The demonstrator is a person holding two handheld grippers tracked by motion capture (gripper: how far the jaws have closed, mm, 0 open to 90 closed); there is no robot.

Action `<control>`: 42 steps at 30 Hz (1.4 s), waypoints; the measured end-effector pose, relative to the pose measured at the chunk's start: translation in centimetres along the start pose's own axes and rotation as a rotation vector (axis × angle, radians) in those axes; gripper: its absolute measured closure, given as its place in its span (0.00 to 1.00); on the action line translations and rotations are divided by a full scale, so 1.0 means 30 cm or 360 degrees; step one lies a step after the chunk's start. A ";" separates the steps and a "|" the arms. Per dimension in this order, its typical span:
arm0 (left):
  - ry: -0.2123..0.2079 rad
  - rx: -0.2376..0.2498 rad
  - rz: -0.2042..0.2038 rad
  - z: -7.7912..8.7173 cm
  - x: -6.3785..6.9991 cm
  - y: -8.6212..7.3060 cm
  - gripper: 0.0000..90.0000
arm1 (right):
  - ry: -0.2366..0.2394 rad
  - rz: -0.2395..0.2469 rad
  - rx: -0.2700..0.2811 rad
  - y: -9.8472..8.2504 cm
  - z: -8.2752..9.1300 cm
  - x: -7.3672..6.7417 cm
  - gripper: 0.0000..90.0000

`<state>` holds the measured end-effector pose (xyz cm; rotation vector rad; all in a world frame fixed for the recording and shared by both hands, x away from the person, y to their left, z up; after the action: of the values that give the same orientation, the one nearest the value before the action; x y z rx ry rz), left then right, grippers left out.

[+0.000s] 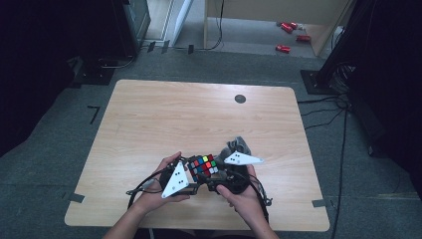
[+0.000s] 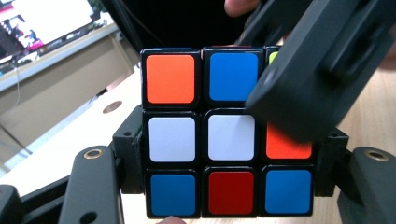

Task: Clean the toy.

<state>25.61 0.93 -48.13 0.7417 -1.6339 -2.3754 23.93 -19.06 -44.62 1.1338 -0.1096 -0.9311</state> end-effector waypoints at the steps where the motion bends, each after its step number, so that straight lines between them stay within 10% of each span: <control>1: 0.0001 -0.0010 0.0018 0.002 -0.005 -0.002 0.37 | -0.0001 0.0033 0.0029 0.006 0.010 0.004 0.27; 5: 0.0036 -0.0080 0.0161 0.013 -0.045 -0.019 0.37 | -0.0006 0.0021 0.0163 0.029 0.061 0.041 0.27; 8: 0.0068 -0.0102 0.0274 0.021 -0.073 -0.029 0.37 | -0.0172 0.0107 0.0210 0.025 0.066 0.084 0.27; 13: 0.0077 -0.0104 0.0417 0.035 -0.101 -0.034 0.37 | -0.0516 0.0263 0.0064 -0.031 0.019 0.176 0.26; 20: 0.0130 -0.0082 0.0596 0.060 -0.136 -0.043 0.38 | -0.0634 0.0262 -0.0188 -0.108 -0.064 0.250 0.17; 25: 0.0023 -0.0073 0.0708 0.059 -0.149 -0.040 0.38 | -0.0725 0.0291 -0.0300 -0.135 -0.085 0.267 0.32; 30: 0.0027 -0.0068 0.0714 0.060 -0.144 -0.036 0.38 | -0.0680 0.0206 -0.0301 -0.146 -0.084 0.288 0.37; 37: 0.0043 -0.0088 0.0681 0.055 -0.139 -0.040 0.38 | -0.0704 0.0198 -0.0241 -0.146 -0.038 0.303 0.77; 42: 0.0016 -0.0109 0.0612 0.048 -0.125 -0.039 0.38 | -0.0597 0.0212 0.0044 -0.081 0.029 0.240 0.78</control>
<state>28.32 4.08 -47.65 0.3829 -1.5204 -2.1353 26.64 -24.85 -48.82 0.9540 -0.4985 -1.0156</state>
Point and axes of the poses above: each handheld gripper's, and its own axes: z roughly backward along the jaws, y roughly out of its top, x roughly to its right, the point moved 1 cm from there along -z, roughly forward along the jaws, and after that the axes turned 1 degree about z, right-handed, at the moved point
